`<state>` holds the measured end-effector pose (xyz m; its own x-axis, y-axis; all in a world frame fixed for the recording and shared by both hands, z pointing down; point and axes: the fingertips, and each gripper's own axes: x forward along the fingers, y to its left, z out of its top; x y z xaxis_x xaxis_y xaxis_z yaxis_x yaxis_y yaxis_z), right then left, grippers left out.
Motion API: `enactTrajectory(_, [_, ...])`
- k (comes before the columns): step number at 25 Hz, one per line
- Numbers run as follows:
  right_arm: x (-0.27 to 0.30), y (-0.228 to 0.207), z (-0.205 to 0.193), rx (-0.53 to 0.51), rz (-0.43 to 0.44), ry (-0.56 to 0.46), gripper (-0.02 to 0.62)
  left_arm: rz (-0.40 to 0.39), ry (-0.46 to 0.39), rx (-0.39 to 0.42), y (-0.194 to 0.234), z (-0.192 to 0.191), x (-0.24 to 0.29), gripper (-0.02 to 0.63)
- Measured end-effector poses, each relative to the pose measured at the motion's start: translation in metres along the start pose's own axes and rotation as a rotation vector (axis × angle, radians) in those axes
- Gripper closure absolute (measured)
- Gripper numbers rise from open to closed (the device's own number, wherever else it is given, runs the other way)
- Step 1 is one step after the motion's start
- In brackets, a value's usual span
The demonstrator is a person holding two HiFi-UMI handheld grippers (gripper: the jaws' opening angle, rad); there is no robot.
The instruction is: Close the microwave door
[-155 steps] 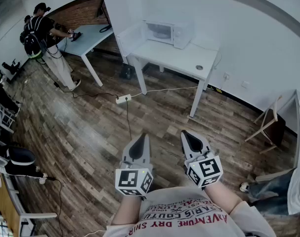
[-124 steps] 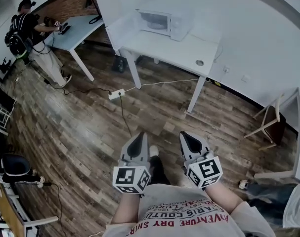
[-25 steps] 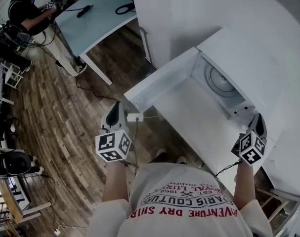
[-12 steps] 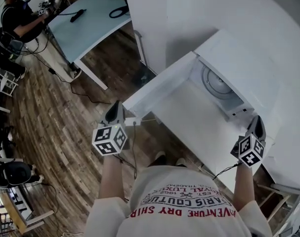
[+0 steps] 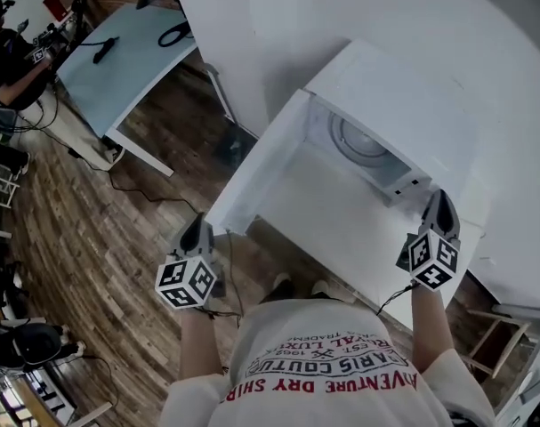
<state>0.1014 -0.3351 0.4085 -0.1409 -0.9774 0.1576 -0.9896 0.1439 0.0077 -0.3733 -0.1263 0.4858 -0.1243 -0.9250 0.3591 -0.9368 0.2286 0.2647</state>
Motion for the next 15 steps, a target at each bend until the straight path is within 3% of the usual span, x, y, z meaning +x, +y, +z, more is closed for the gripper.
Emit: enactTrajectory(15, [-0.001, 0.002, 0.002, 0.007, 0.123, -0.001, 0.583, -0.062, 0.011, -0.057, -0.094, -0.027, -0.002, 0.601])
